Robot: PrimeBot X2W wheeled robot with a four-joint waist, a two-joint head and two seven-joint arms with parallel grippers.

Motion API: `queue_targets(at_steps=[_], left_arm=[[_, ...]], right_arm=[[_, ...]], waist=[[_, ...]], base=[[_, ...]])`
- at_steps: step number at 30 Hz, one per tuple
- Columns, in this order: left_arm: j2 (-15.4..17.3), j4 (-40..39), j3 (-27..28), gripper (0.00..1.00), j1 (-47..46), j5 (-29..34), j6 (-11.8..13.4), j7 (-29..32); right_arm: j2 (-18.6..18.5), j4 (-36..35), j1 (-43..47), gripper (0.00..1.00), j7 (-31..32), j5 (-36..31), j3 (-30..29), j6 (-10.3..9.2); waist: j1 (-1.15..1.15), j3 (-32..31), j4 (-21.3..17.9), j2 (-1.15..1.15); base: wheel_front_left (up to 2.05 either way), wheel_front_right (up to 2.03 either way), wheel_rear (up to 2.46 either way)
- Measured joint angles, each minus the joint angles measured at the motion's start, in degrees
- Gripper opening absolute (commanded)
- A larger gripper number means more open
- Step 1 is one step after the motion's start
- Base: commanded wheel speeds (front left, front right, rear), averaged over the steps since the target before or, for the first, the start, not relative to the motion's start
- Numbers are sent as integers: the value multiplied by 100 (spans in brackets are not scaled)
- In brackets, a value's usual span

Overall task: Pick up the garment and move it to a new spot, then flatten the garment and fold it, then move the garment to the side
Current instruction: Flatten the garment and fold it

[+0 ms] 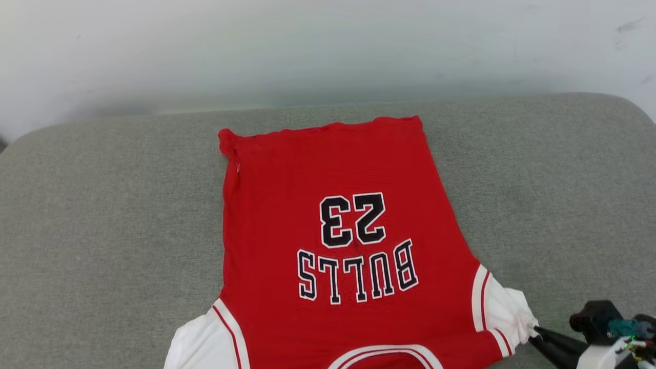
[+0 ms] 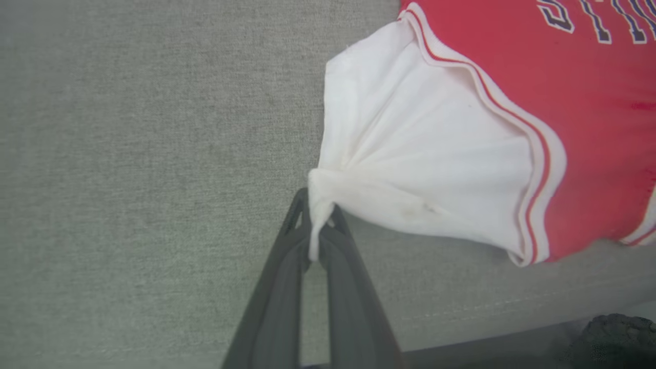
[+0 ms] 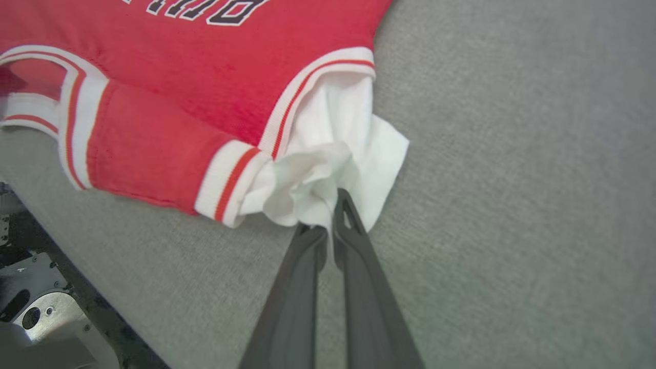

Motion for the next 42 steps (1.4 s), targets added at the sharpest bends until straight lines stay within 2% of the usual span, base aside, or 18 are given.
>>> queue_targets(at_steps=[4, 7, 9, 11, 18, 23, 27, 30, 33, 42], left_arm=[[-124, -20, 205, 0, 177, 66, -7, 0], [-158, -42, 315, 0, 264, 170, -8, 0], [-192, -90, 403, 0, 268, 244, -1, 0], [-205, -132, 452, 0, 268, 310, 1, 0], [-315, -367, 665, 0, 252, 638, 103, 0], [-354, -594, 800, 0, 204, 924, 159, 0], [-360, -824, 847, 0, 0, 1148, 210, 0], [-396, -955, 801, 0, -196, 1306, 224, 0], [-470, -1091, 760, 0, -443, 1430, 220, 2], [-662, -1372, 655, 0, -1144, 1845, 186, 25]], right_arm=[[-99, -268, 501, 0, 120, -133, -227, 0], [-46, -298, 743, 0, 231, -256, -606, 1], [51, -312, 877, 100, 286, -282, -873, 0], [125, -358, 960, 100, 334, -405, -1174, 0], [4, -798, 814, 100, 554, -959, -2516, -1], [14, -1408, 163, 100, 977, -1298, -3664, -1], [205, -1820, -579, 100, 1569, -1437, -4102, -1], [305, -1905, -1323, 100, 2190, -1432, -4180, -1], [520, -1688, -2094, 100, 2926, -1224, -4184, -1], [706, -561, -4163, 100, 5821, -720, -3336, -2]], waist=[[0, -68, -2, 0], [0, -86, -17, 0], [0, -89, -17, 0], [0, -90, -20, 0], [1, -30, -10, 0], [1, 118, 59, 0], [1, 328, 168, 0], [2, 552, 268, 0], [2, 813, 388, 0], [3, 1730, 815, 0]], base=[[0, 0, 0], [0, 0, 0], [0, 0, 0], [0, 0, 0], [0, 0, 0], [0, 0, 0], [0, 0, 0], [0, 0, 0], [0, 0, 0], [0, 0, 0]])
